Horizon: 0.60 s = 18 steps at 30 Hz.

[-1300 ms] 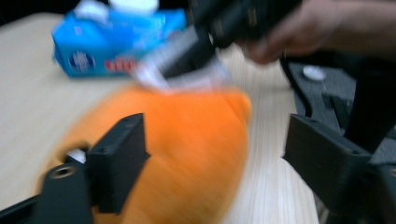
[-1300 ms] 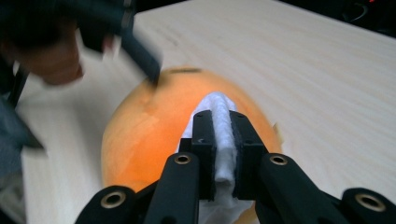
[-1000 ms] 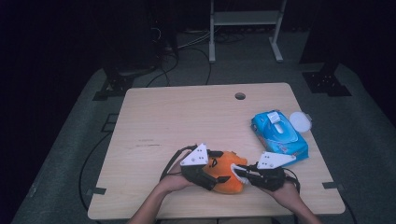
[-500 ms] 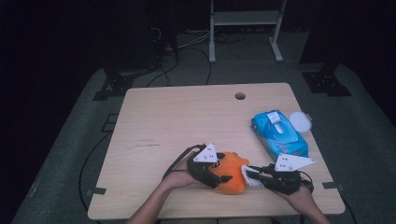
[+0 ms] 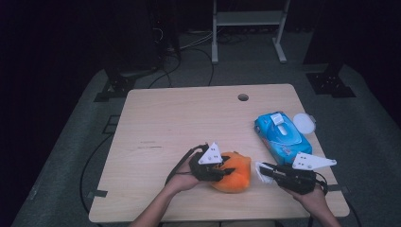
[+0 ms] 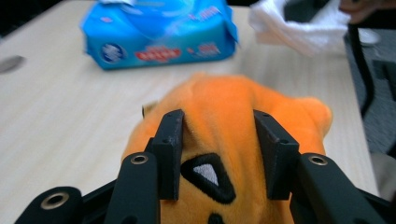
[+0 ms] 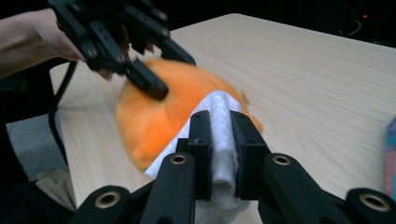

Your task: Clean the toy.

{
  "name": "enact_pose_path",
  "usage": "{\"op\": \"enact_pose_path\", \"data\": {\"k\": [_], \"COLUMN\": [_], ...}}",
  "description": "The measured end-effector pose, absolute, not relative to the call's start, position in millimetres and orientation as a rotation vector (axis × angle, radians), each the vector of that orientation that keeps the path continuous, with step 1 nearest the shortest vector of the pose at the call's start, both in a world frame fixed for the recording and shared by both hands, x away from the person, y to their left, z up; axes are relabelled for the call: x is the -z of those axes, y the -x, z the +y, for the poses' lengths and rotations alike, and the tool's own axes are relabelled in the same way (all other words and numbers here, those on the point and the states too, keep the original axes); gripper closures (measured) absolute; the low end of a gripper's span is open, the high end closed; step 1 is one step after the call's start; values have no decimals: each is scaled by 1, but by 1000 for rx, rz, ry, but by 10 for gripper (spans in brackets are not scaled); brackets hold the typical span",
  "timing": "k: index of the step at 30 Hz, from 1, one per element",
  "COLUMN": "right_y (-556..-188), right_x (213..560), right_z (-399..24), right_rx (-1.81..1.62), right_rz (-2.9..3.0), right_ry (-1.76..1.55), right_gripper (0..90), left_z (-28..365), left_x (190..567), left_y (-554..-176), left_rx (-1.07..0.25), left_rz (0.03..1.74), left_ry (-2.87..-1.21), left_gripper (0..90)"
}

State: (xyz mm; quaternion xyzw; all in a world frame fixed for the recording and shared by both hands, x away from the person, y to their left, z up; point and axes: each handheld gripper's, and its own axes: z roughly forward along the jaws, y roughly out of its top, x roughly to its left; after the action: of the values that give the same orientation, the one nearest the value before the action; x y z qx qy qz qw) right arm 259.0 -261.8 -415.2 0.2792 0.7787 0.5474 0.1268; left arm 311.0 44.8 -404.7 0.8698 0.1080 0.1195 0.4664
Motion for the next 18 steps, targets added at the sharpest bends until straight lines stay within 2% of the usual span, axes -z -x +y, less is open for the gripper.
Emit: {"op": "enact_pose_path", "data": {"k": [6,15,18], "right_y": [-264,-273,-274], "right_x": [418,434,441], "right_z": [-271,-281,-284], "right_rx": [-1553,-1369,-1331], "right_rz": [2253,2308,2333], "right_ry": [-855,-899,-914], "right_gripper": [792,791,782], "left_z": [60,77,82], "left_x": [392,400,406], "left_y": [-328,-350,-354], "left_rx": [-386,-504,-499], "left_rz": [344,455,485], "left_ry": [-2101,-2117,-2117], "left_gripper": [582,582,578]}}
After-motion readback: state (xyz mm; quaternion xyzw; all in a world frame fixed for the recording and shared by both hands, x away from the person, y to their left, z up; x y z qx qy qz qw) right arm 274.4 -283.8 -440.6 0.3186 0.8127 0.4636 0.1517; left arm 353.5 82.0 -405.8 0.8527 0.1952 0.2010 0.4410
